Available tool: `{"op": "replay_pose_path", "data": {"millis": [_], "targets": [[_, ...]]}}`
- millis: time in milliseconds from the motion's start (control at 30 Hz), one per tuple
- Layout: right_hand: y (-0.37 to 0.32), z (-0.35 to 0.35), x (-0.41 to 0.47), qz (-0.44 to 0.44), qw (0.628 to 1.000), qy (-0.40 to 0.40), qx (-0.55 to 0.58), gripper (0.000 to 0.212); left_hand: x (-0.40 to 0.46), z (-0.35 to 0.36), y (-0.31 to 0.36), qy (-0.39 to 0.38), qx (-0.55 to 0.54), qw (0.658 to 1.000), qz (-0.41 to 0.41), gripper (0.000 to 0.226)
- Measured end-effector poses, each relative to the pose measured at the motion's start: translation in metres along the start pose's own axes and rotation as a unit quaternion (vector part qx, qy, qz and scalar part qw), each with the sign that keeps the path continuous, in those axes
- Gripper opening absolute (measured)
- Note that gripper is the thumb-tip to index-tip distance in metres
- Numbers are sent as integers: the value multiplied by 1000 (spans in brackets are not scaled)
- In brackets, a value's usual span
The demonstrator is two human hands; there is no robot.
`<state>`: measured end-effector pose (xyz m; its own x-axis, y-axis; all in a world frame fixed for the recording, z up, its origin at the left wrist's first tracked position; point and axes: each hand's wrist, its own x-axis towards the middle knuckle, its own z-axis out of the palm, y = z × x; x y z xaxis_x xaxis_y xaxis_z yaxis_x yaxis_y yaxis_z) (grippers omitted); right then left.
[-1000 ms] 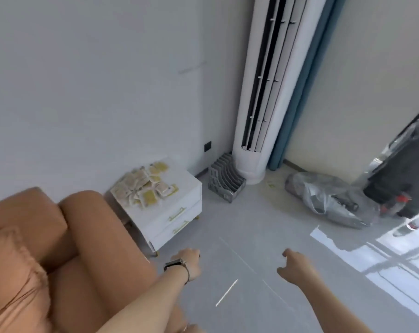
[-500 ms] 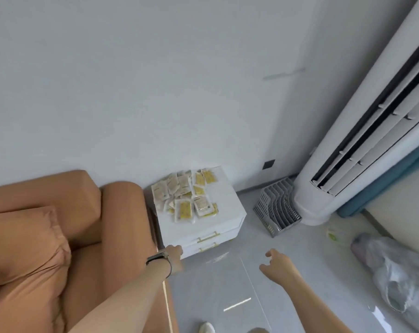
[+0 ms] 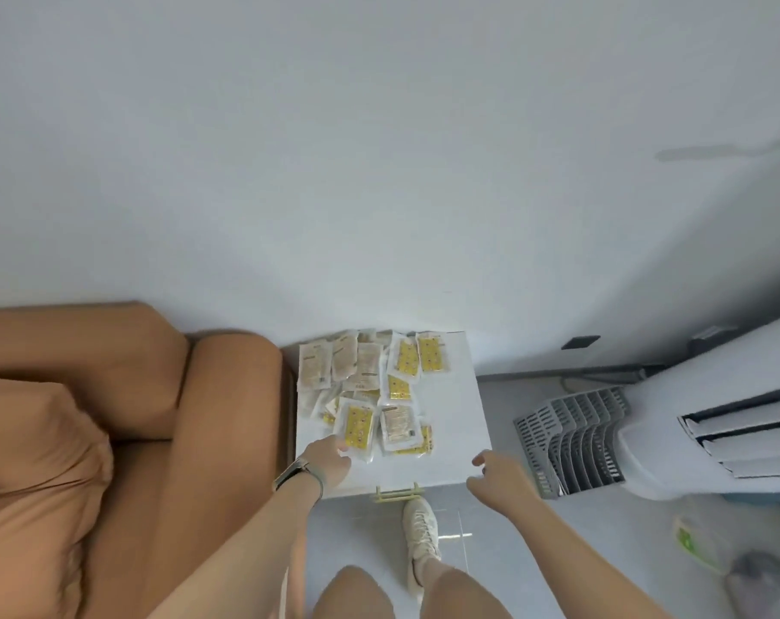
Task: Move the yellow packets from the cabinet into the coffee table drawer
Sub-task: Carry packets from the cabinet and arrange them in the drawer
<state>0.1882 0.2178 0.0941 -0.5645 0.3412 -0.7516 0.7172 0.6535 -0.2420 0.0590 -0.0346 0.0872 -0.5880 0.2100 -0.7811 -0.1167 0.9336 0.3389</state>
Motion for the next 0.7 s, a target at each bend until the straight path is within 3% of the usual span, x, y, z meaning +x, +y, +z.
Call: {"op": "replay_pose_path", "data": {"millis": [333, 500, 700], "targets": [[-42, 45, 140, 10, 997, -42, -57, 34, 113, 25, -16, 16, -118, 992, -41, 33], [-67, 90, 182, -39, 999, 5, -21, 55, 150, 47, -26, 39, -154, 986, -47, 31], [-87, 147, 219, -46, 989, 101, -98, 92, 176, 67, -23, 63, -172, 983, -29, 28]]}}
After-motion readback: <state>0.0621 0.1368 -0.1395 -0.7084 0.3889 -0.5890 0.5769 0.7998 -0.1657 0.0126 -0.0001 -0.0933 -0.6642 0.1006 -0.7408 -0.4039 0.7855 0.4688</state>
